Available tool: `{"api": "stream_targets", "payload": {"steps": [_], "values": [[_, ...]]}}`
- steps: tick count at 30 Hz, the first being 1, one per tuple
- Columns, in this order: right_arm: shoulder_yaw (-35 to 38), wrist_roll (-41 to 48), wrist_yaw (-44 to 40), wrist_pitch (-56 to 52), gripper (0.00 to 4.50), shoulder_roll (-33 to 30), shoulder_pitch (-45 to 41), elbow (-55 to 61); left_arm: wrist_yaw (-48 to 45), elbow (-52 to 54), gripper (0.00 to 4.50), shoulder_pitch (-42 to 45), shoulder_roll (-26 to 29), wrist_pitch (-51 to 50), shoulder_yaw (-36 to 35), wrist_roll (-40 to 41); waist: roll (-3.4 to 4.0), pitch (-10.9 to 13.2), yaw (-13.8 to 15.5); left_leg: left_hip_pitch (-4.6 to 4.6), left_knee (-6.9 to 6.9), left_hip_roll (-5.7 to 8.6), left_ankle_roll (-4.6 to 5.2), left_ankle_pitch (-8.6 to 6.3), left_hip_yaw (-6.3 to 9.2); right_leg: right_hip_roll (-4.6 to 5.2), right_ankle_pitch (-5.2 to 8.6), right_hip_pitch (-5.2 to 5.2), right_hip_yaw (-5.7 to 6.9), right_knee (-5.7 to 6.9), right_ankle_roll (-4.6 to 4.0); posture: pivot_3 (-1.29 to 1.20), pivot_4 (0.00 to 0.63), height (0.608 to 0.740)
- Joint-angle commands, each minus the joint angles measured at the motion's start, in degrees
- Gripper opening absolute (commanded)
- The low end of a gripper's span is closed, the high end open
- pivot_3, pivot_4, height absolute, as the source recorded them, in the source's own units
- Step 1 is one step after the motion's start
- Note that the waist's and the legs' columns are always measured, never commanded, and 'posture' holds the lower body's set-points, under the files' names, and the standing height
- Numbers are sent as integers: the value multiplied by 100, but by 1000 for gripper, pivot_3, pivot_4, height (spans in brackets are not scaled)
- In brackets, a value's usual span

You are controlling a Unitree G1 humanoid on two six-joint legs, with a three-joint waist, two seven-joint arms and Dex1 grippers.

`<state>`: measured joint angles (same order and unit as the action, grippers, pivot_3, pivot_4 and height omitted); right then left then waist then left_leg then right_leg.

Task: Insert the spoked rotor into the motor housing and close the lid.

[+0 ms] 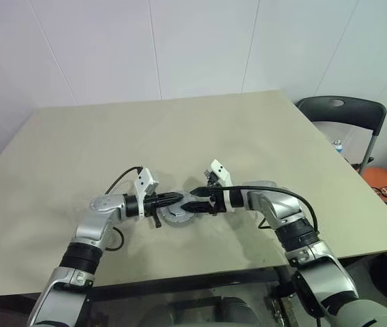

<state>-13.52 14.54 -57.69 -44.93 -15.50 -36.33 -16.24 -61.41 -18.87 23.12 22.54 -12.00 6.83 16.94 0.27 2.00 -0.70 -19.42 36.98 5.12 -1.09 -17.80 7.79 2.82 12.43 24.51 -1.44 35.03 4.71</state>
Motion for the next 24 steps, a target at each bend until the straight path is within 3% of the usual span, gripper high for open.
{"api": "stream_targets", "payload": {"steps": [1, 8, 12, 16, 24], "values": [[210, 263, -74, -141, 3958, 20, -307, -99, 9, -67, 0, -29, 47, -68, -7, -64, 0, 0, -1, 0, 1, 0, 0, 0, -1, 0, 0, -1, 0, 0, 0, 0, 0, 740], [594, 641, -313, -896, 3958, -376, -780, -778, 7, -51, 0, -57, 60, -76, -8, -58, -1, 0, 15, 0, 7, 3, 0, 0, -2, 2, -1, -3, 1, 4, -2, 0, 0, 740], [549, 594, -423, -1051, 3958, -599, -909, -1191, -19, -39, 0, -72, 86, -99, -15, -52, -1, 0, 14, 1, 7, 3, 0, 0, -2, 2, -1, -3, 1, 4, -2, 0, 0, 740], [341, 870, -896, -1873, 3958, -806, -971, -1084, -166, 166, 0, -179, 178, -217, -11, 10, 0, 0, -4, -1, 7, 2, 1, 0, -3, 3, -1, -2, 0, 5, -2, 0, 0, 740], [555, 974, -526, -2197, 3958, -469, -1297, -1308, -304, 352, 0, -376, 377, -459, 26, 35, 0, -1, 1, 1, 11, 2, 0, 0, -4, 2, -3, -3, -1, 10, -4, 0, 0, 740]]}}
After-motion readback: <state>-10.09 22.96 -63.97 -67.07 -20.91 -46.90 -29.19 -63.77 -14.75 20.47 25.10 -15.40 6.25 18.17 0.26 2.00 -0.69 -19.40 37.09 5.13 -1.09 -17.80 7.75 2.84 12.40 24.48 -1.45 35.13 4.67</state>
